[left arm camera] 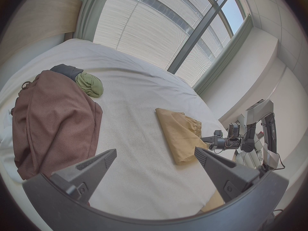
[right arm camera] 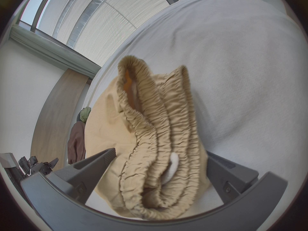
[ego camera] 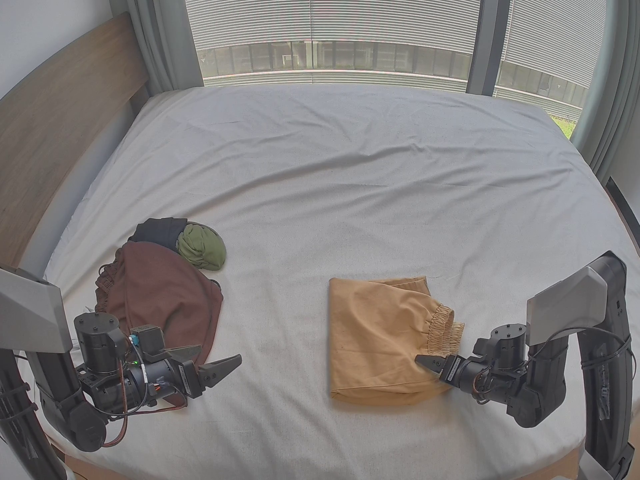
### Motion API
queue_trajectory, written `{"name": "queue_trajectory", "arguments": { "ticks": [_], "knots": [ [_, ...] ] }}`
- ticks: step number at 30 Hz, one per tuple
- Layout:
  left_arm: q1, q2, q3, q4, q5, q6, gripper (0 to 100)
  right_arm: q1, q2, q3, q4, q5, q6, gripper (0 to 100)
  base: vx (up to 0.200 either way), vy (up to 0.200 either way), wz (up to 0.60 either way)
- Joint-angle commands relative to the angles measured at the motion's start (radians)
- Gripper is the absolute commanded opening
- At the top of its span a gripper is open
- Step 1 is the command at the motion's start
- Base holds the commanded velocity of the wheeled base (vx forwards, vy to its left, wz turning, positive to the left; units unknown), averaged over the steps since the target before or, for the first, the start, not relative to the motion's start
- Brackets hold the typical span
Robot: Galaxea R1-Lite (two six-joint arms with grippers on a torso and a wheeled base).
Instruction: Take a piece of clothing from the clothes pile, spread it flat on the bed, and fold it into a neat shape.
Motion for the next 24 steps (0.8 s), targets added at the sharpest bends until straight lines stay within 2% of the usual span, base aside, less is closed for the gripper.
{"name": "queue_trajectory", "arguments": {
  "ticks": [1, 13, 14, 24],
  "knots": [
    [0.0, 0.004, 0.0, -0.001, -0.001, 0.0, 100, 0.036, 0.007, -0.024, 0.0, 0.0, 0.019, 100, 0.0, 0.0, 0.0],
    [0.0, 0.004, 0.003, -0.001, 0.001, 0.0, 100, 0.059, 0.016, -0.036, -0.002, -0.001, 0.057, 100, 0.0, 0.0, 0.0],
    [0.0, 0.004, 0.003, -0.001, 0.001, 0.002, 100, 0.059, 0.016, -0.038, -0.002, -0.003, 0.059, 0, 0.0, 0.0, 0.0],
    [0.006, 0.007, 0.007, -0.001, 0.001, 0.031, 100, 0.059, 0.017, -0.039, -0.003, -0.003, 0.059, 0, 0.0, 0.0, 0.0]
  ]
}}
